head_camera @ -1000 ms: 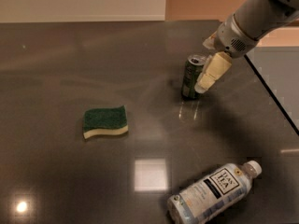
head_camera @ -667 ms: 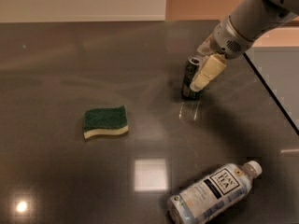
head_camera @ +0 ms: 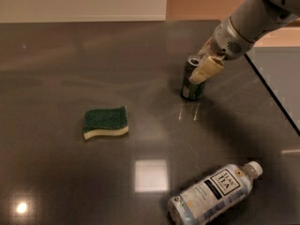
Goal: Move green can near blue plastic bottle
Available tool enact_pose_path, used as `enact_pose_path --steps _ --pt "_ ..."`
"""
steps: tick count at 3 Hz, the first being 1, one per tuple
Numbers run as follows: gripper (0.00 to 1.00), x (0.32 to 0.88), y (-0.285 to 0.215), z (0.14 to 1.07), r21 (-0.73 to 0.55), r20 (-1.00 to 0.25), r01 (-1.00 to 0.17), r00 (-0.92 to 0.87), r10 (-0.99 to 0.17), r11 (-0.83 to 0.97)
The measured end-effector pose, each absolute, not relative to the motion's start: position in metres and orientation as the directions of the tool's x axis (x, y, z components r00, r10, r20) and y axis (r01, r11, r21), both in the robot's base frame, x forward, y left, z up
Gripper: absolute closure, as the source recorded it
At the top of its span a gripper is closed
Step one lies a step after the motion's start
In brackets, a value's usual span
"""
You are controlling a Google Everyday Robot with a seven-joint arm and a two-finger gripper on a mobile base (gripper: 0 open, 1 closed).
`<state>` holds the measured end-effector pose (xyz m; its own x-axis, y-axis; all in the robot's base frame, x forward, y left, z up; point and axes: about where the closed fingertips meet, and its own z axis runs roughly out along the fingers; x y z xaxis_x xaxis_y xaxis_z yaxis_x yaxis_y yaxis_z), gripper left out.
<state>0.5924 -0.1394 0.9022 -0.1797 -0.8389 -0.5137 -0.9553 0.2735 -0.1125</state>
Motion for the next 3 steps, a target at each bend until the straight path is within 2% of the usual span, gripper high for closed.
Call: enact_pose_path --steps 1,2,3 --pt "0.88 0.582 -0.137 0.915 -0.12 -0.523 -0.958 -0.162 -0.837 0.26" --pt "1.0 0.558 -0.138 0.932 -0.113 -0.532 -0.962 -0.152 -0.833 0.247" --pt "1.0 0.53 -0.141 0.944 -0.105 -0.531 -0.965 -0.151 -0.834 0.241"
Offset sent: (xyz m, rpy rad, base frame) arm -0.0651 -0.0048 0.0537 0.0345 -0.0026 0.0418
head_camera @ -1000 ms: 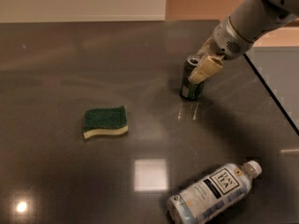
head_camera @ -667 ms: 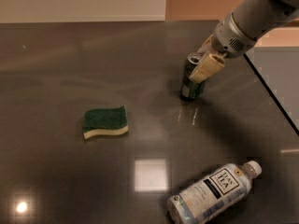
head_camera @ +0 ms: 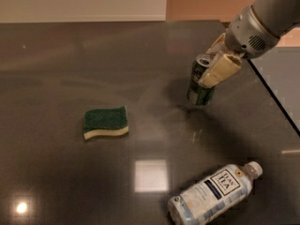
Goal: Move green can near blue plastic bottle
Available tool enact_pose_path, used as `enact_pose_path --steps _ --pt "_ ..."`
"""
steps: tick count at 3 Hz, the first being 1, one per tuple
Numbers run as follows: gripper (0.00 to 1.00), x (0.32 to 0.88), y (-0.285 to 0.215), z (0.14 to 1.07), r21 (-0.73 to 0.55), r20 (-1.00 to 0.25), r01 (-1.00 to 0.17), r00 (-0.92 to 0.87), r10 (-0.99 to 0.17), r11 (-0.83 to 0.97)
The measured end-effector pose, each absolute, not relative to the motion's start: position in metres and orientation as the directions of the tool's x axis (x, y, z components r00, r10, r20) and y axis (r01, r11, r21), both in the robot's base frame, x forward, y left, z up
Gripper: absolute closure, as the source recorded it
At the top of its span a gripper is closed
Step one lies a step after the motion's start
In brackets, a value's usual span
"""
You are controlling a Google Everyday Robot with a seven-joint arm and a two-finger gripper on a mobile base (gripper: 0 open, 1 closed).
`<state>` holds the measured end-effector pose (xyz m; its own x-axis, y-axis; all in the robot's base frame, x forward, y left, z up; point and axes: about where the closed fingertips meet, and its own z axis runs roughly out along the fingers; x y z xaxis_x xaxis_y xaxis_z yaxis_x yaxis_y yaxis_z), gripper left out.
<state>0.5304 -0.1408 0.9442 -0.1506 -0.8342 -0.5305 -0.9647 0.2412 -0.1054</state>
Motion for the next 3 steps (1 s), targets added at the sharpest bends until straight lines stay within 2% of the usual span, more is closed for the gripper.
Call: enact_pose_path --steps 3 --pt "1.0 0.452 -0.128 0.94 -0.117 -0.487 -0.954 -0.188 -0.853 0.277"
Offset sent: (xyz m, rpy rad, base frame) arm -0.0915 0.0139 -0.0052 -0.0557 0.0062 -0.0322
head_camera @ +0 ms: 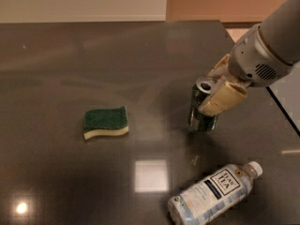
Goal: Move green can near blue plastic bottle
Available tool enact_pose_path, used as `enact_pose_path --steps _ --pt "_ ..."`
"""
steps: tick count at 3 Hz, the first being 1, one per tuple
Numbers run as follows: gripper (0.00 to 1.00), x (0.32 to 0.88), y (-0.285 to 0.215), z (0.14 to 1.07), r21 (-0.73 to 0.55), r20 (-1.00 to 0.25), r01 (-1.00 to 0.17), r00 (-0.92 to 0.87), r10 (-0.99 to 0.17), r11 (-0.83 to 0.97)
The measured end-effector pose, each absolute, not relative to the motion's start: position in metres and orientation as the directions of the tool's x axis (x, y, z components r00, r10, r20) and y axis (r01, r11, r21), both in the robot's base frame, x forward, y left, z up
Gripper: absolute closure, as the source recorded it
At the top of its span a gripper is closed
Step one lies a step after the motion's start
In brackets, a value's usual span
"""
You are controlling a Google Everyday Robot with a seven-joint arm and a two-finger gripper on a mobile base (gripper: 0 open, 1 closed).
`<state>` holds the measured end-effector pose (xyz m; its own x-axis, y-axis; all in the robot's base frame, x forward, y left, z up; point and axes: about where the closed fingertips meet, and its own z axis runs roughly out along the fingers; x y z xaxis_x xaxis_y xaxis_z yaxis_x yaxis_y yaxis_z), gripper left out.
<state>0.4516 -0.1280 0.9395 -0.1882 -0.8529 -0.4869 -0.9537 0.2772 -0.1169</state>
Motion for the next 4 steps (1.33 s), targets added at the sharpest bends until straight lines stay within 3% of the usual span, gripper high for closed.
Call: enact_pose_path --steps 4 --pt "1.0 0.393 -0.129 0.925 -0.071 -0.511 -0.936 -0.263 -0.818 0.346"
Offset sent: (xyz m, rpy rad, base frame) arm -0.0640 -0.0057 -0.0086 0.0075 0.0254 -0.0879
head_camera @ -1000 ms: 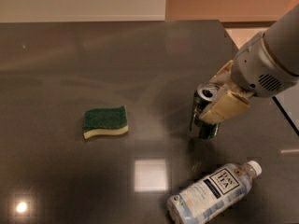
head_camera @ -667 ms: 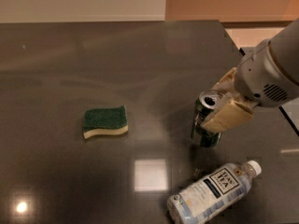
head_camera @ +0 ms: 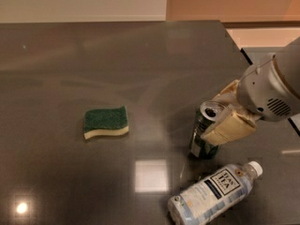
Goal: Move green can near blue plastic bottle
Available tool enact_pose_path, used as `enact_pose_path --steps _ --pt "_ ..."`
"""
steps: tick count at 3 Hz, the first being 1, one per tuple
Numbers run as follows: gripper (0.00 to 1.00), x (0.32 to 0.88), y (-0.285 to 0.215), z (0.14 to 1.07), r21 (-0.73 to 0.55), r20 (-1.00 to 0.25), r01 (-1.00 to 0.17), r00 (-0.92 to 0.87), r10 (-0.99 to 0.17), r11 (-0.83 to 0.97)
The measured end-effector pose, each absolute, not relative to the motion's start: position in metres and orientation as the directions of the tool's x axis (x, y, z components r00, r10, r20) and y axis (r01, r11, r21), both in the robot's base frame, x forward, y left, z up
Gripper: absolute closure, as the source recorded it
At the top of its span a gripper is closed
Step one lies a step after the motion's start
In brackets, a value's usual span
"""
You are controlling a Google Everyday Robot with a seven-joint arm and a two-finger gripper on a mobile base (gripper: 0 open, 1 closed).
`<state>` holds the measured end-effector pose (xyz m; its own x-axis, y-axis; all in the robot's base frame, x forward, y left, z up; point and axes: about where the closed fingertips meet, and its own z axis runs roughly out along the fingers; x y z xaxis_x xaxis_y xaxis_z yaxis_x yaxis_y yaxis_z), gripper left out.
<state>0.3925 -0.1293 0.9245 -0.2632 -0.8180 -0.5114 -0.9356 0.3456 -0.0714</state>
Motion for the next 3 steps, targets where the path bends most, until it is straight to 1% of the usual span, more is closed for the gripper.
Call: enact_pose_path --steps 1,2,3 --pt "1.0 0.386 -0.127 0.92 -0.063 -0.516 -0.939 -0.259 -0.817 0.337" --pt "0.82 0.381 -0.124 0.915 -0.055 -0.51 -0.944 -0.254 -0.822 0.326" --pt "0.58 0.379 -0.122 0.909 -0.047 -0.499 -0.947 -0.254 -0.829 0.318"
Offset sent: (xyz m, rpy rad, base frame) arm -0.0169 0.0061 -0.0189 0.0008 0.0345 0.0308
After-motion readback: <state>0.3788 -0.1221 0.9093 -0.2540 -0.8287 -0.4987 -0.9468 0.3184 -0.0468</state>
